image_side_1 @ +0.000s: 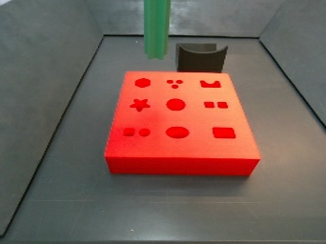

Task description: Insert the star object.

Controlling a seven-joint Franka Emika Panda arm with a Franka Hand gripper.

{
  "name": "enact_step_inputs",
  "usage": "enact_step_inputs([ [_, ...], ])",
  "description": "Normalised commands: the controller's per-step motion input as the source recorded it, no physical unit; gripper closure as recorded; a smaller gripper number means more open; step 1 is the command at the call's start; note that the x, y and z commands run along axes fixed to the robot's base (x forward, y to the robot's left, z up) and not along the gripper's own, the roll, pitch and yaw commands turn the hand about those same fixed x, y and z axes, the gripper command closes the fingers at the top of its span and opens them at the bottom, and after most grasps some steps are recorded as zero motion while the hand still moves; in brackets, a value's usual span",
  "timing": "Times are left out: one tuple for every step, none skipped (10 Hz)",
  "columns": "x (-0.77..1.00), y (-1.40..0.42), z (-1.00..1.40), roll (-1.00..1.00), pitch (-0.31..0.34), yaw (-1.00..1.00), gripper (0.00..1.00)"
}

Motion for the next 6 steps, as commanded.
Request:
enact_step_inputs([
  [0.18,0.14,-0.11,0.0,0.05,0.01,1.0],
  [0.07,0.09,-0.41,0.0,0.043,0.32,1.0],
  [0.09,0.0,-0.25,0.2,0.113,0.82,1.0],
  [0.0,0.03,-0.21,0.23,0.099,0.92,1.0],
  [0.0,0.03,-0.21,0.22,0.093,0.94,1.0],
  [0.0,0.03,-0.19,0.22,0.09,0.95,1.0],
])
